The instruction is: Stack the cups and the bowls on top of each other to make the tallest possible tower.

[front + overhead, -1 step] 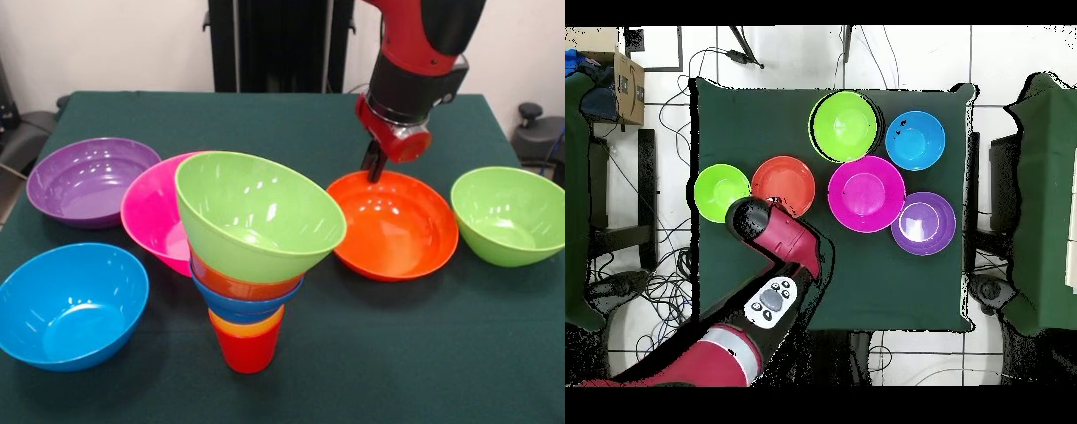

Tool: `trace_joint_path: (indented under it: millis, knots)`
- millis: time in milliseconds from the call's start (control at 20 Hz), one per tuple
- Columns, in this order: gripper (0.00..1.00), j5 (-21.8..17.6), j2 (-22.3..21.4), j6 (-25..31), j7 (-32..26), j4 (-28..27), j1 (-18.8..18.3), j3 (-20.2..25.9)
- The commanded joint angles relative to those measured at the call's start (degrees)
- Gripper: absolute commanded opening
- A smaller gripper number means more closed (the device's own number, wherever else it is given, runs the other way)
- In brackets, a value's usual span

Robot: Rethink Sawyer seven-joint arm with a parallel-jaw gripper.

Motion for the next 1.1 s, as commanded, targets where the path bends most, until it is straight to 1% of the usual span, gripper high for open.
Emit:
trace_joint_path:
  millis: [50,150,200,300,450,750,850,1050,1100]
  knots:
    - [0.0,-4.47,-2.38,10.54,12.78,0.13,1.35,0.83]
    - [0.0,-4.51,-3.07,10.61,12.17,1.58,1.3,0.99]
    - [0.0,-4.39,-2.67,10.4,12.26,2.0,1.51,1.38]
    - [0.0,-4.57,-2.43,10.87,12.27,2.46,1.84,1.35]
    - [0.0,-5.08,-3.22,12.03,11.79,3.18,1.93,0.69]
    - [0.0,-7.18,-4.86,13.17,10.18,3.97,1.55,-1.59]
    - [0.0,-8.18,-5.22,14.38,10.24,3.86,1.72,-2.55]
    - [0.0,-9.91,-4.69,14.72,10.04,3.5,1.53,-3.8]
    - [0.0,-10.57,-3.93,14.81,10.15,3.01,1.75,-4.43]
